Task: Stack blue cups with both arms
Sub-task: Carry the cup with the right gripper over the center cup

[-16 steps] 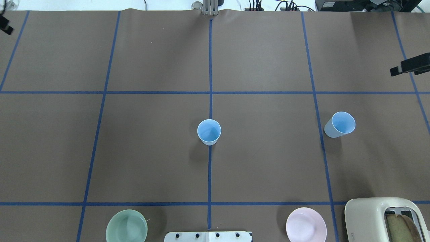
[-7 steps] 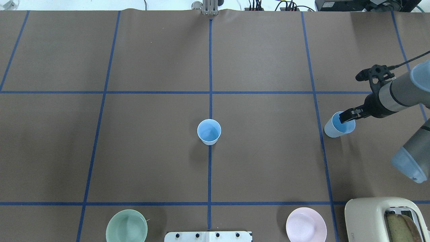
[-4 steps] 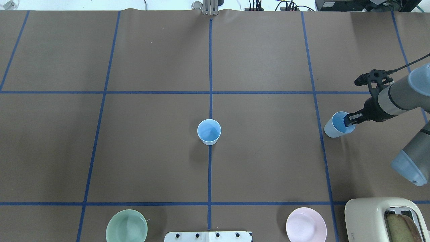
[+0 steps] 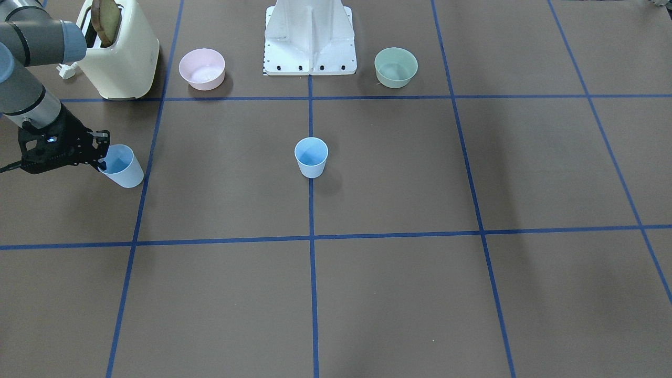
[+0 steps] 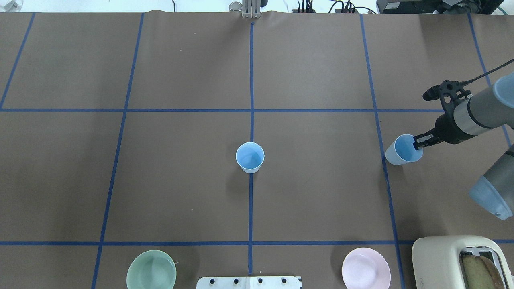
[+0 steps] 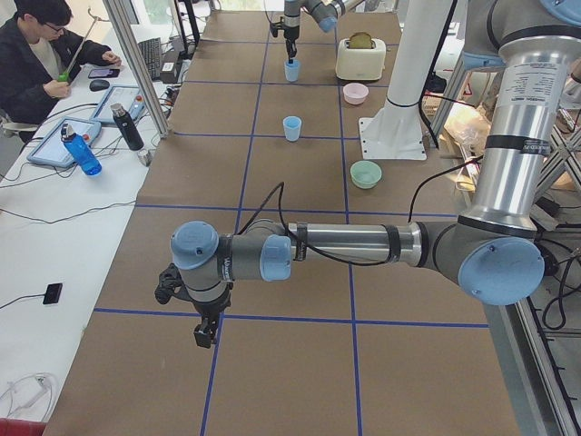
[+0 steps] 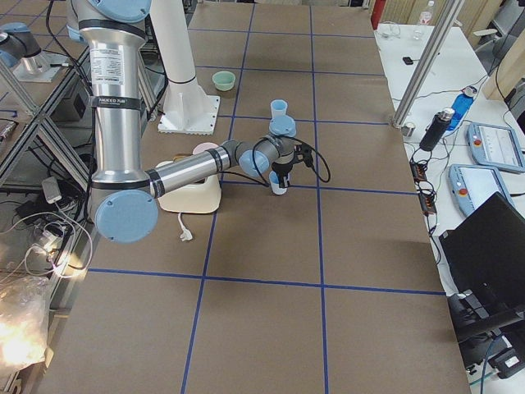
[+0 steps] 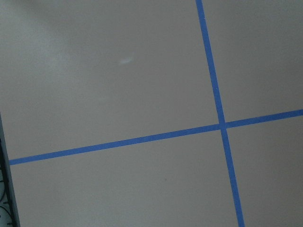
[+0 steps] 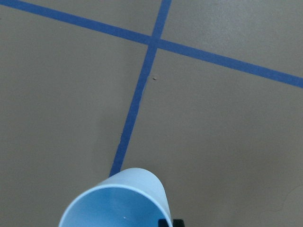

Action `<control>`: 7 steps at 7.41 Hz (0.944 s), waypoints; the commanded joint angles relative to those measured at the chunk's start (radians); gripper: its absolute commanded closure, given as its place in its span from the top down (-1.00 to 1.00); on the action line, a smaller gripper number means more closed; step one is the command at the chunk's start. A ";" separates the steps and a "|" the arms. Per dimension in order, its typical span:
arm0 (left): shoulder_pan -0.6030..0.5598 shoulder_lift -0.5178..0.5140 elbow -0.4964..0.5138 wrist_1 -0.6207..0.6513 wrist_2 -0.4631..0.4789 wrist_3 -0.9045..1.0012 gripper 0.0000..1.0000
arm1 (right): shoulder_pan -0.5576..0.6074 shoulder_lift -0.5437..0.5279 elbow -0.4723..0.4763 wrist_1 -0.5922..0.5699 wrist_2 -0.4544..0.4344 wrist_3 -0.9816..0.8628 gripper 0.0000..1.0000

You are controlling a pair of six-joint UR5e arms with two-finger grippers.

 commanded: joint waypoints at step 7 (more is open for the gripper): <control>0.006 0.122 -0.137 0.000 -0.031 -0.237 0.98 | -0.205 0.750 -0.009 -0.522 -0.127 0.565 -1.00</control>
